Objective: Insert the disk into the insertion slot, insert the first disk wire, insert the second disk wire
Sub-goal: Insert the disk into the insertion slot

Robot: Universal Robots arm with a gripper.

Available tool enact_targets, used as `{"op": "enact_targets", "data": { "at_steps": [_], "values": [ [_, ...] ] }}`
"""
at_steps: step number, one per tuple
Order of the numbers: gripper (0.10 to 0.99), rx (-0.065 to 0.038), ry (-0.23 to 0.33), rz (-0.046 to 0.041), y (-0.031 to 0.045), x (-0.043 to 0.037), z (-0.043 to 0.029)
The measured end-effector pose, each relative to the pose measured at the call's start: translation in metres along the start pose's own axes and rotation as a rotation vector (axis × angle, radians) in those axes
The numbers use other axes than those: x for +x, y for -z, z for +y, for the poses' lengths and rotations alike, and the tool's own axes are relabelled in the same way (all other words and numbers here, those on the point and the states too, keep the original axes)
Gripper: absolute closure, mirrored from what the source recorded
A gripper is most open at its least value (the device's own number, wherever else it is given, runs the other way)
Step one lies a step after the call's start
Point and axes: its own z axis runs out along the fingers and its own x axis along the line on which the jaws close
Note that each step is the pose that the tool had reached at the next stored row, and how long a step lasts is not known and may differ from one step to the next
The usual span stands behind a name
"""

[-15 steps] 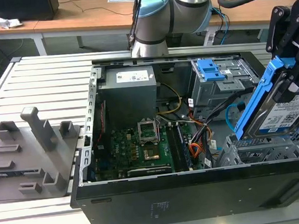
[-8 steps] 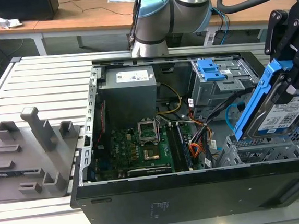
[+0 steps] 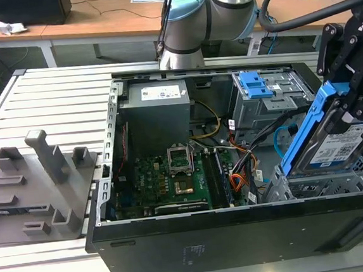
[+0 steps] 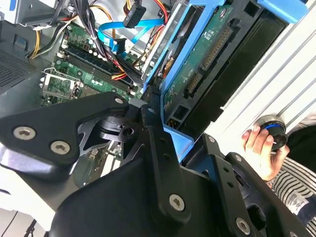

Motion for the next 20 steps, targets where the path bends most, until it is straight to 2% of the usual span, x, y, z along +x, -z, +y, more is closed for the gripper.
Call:
{"op": "enact_targets", "data": {
  "at_steps": [4, 7, 10, 16, 20],
  "values": [
    [0.718, 0.0, 0.0, -0.0003, -0.0096, 0.0, -0.0003],
    [0.718, 0.0, 0.0, -0.0003, -0.0207, -0.0001, -0.0007],
    [0.718, 0.0, 0.0, -0.0002, -0.0273, -0.0001, -0.001],
    [0.718, 0.0, 0.0, -0.0002, -0.0362, -0.0001, -0.0014],
    [0.718, 0.0, 0.0, 0.0, -0.0377, -0.0001, -0.0014]
  ]
}}
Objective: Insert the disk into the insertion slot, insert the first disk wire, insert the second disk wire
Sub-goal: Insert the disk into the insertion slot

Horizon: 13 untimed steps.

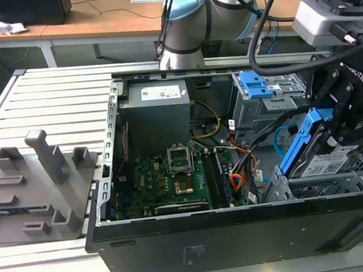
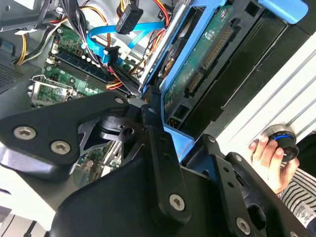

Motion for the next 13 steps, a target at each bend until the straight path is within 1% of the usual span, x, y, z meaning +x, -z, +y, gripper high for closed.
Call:
{"op": "enact_targets", "data": {
  "at_steps": [4, 5, 11, 12, 13],
  "values": [
    [0.71, 0.0, 0.0, -0.0001, -0.0002, 0.0, 0.0],
    [0.647, 0.0, 0.0, -0.0001, -0.0002, 0.0, 0.0],
    [0.647, 0.0, 0.0, -0.0001, -0.0004, 0.0, 0.0],
    [0.659, 0.0, 0.0, -0.0001, -0.0004, 0.0, 0.0],
    [0.725, 0.0, 0.0, -0.0001, -0.0005, 0.0, 0.0]
  ]
}}
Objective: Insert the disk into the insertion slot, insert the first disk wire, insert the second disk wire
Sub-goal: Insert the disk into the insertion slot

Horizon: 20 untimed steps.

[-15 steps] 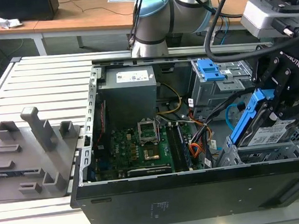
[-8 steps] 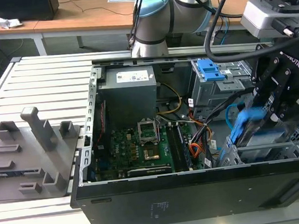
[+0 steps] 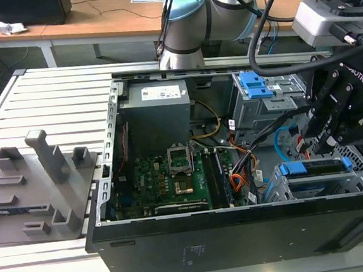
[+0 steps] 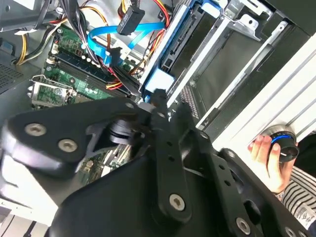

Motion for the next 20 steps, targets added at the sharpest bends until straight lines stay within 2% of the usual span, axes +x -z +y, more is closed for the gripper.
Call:
{"op": "enact_targets", "data": {
  "at_steps": [1, 3, 18, 20],
  "values": [
    [0.851, 0.0, 0.0, -0.0001, -0.0001, 0.0, 0.0],
    [0.969, 0.0, 0.0, -0.0001, -0.0001, 0.0, 0.0],
    [0.98, 0.0, 0.0, -0.0001, -0.0006, 0.0, 0.0],
    [0.98, 0.0, 0.0, 0.003, -0.0006, -0.0011, -0.0038]
  ]
}}
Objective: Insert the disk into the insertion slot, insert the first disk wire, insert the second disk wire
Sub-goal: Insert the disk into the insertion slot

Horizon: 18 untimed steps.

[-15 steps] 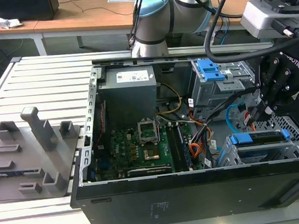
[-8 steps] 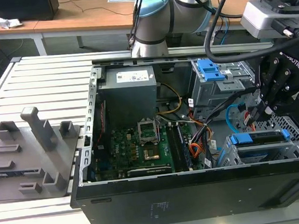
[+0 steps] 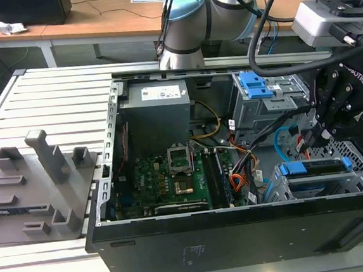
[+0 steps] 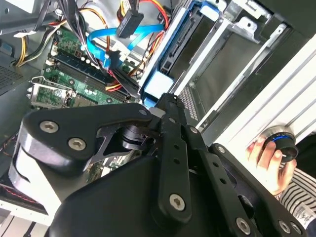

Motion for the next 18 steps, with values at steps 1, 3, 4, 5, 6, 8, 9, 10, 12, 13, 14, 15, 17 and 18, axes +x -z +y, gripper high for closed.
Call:
{"op": "enact_targets", "data": {
  "at_steps": [1, 3, 4, 5, 6, 8, 9, 10, 12, 13, 14, 15, 17, 18],
  "values": [
    [0.98, 0.0, 0.0, 0.0029, -0.0005, -0.0006, -0.0019],
    [0.98, 0.0, 0.0, 0.0037, -0.0036, -0.0006, -0.0021],
    [0.98, 0.0, 0.0, 0.0038, -0.0059, -0.0006, -0.0022],
    [0.98, 0.0, 0.0, 0.0038, -0.0086, -0.0007, -0.0023],
    [0.98, 0.0, 0.0, 0.0037, -0.0114, -0.0006, -0.0025],
    [0.98, 0.0, 0.0, 0.0039, -0.0153, -0.0004, -0.0034],
    [0.98, 0.0, 0.0, 0.0039, -0.0171, -0.0003, -0.004],
    [0.98, 0.0, 0.0, 0.0038, -0.0198, -0.0002, -0.0054],
    [0.98, 0.0, 0.0, 0.0039, -0.0234, -0.0002, -0.0076],
    [0.98, 0.0, 0.0, 0.0037, -0.027, -0.0003, -0.0094],
    [0.98, 0.0, 0.0, 0.0037, -0.0308, -0.0003, -0.0113],
    [0.98, 0.0, 0.0, 0.0037, -0.0324, -0.0003, -0.0122],
    [0.98, 0.0, 0.0, 0.0039, -0.0337, -0.0003, -0.0141],
    [0.98, 0.0, 0.0, 0.0039, -0.0337, -0.0003, -0.0142]
  ]
}}
